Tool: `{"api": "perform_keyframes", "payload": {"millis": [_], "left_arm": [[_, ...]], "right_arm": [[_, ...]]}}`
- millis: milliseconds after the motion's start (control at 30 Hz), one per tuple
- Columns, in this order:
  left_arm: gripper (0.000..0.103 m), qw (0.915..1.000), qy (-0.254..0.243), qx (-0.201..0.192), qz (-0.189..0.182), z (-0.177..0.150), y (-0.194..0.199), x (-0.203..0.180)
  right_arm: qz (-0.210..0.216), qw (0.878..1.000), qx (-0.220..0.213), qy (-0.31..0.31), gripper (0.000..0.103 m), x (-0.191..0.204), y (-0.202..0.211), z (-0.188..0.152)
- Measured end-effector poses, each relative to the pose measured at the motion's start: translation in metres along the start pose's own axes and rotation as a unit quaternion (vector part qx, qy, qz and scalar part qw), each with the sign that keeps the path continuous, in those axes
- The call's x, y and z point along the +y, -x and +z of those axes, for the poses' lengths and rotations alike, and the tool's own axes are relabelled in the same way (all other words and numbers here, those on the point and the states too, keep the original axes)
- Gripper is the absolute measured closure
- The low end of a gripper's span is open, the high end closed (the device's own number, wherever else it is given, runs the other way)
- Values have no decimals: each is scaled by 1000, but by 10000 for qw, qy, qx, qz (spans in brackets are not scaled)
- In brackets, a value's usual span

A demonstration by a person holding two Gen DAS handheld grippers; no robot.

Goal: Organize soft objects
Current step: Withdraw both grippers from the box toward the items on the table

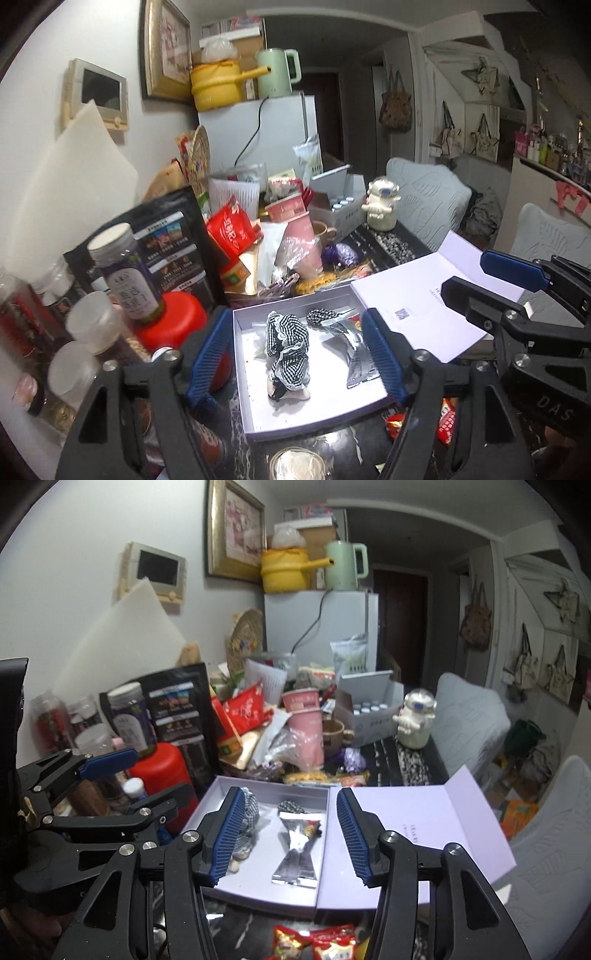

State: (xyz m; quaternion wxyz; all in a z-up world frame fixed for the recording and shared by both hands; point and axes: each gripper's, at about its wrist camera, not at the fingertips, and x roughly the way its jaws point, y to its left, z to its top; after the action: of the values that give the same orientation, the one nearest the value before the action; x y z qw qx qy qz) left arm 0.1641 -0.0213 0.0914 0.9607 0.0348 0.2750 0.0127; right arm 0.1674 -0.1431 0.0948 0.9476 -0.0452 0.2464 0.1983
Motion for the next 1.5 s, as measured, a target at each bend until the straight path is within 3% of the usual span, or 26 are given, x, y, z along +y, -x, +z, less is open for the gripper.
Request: {"api": "perform_keyframes", "payload": {"millis": [400,633,1033,1500], "left_arm": [[20,9993,-27,-345,-161,-23,75,-5],[20,9994,3,-180,-280,-46,89,-4],[20,9985,188,330,-391,-96,73,4],[20,9905,528,1205,-406,-146,16,29]], "right_arm": [[-69,9992,-380,64,32,20,82,-23],[-44,9996,-287,-13,31,31,103,-47],[-6,9996,150,-231,31,41,89,-95],[-2,9939,929,-598,31,37,39,-147]]}}
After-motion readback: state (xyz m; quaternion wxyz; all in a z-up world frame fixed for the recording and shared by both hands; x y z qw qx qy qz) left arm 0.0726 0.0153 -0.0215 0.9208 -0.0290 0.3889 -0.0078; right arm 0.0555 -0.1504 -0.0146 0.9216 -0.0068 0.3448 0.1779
